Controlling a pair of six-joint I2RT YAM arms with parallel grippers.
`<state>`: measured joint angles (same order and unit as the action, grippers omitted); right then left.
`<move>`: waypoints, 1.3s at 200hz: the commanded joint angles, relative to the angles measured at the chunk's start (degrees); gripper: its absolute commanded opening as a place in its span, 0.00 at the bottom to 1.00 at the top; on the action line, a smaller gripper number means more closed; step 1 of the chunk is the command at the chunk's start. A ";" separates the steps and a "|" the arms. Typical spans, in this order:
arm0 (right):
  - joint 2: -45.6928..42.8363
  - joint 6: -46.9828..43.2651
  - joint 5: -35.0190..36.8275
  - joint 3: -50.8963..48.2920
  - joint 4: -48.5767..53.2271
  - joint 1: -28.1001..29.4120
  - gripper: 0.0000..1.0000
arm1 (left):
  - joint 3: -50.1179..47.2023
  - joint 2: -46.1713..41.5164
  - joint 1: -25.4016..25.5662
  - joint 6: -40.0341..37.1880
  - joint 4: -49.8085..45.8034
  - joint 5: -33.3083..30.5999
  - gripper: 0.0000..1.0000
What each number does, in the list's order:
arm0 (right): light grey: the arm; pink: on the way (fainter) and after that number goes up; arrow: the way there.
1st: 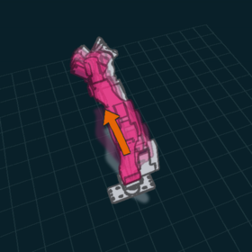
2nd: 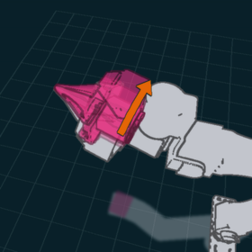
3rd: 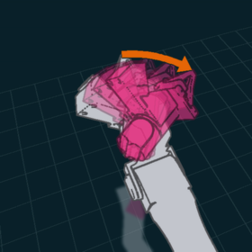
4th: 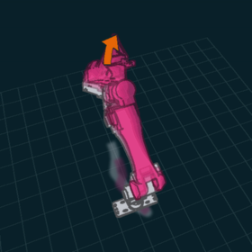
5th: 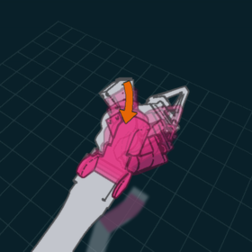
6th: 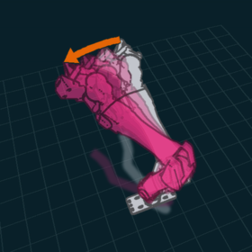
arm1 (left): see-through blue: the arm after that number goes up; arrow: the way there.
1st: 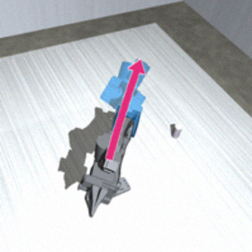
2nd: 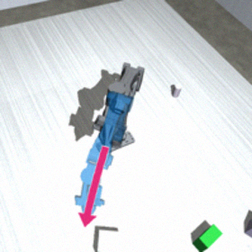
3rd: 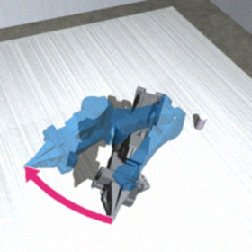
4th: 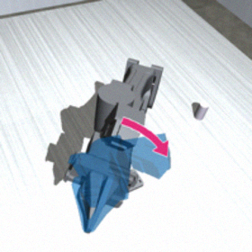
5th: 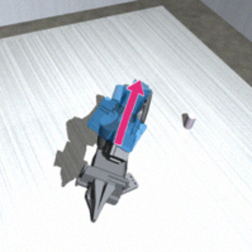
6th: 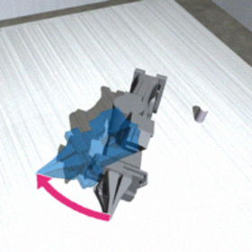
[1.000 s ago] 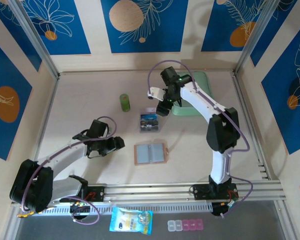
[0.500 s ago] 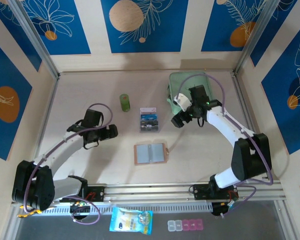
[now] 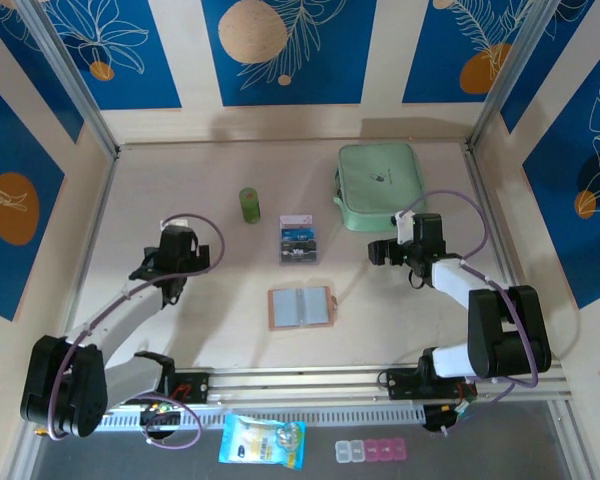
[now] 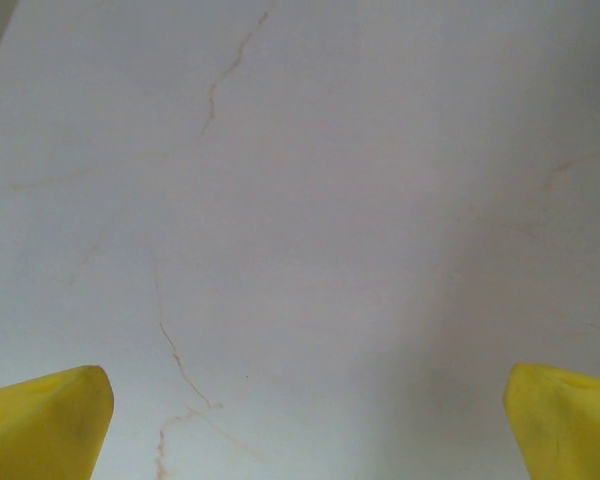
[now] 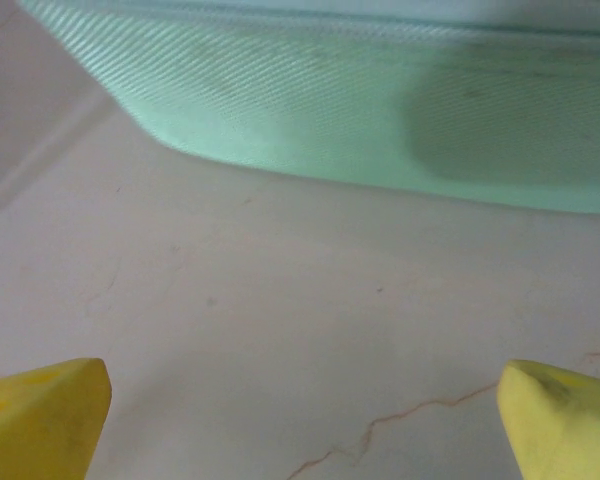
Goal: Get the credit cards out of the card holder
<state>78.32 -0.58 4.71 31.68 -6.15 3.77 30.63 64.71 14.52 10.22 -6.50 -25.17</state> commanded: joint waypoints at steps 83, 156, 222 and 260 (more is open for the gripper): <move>7.76 5.85 1.31 -6.46 -36.96 -3.08 0.99 | -9.10 16.77 -4.22 -14.59 53.79 5.32 0.99; 8.97 6.20 -0.25 -7.68 -39.78 -3.82 0.99 | -9.76 25.14 -8.60 -13.08 61.75 15.94 0.99; 8.89 6.12 -0.21 -7.86 -39.81 -3.77 0.99 | -9.87 25.03 -8.98 -12.99 61.76 16.29 1.00; 9.13 6.14 -0.13 -7.44 -39.46 -3.69 0.99 | -9.84 24.94 -8.90 -12.94 61.78 16.29 1.00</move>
<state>86.98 5.02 5.13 24.08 -43.77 0.19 20.25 89.56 6.22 -2.72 53.19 -10.46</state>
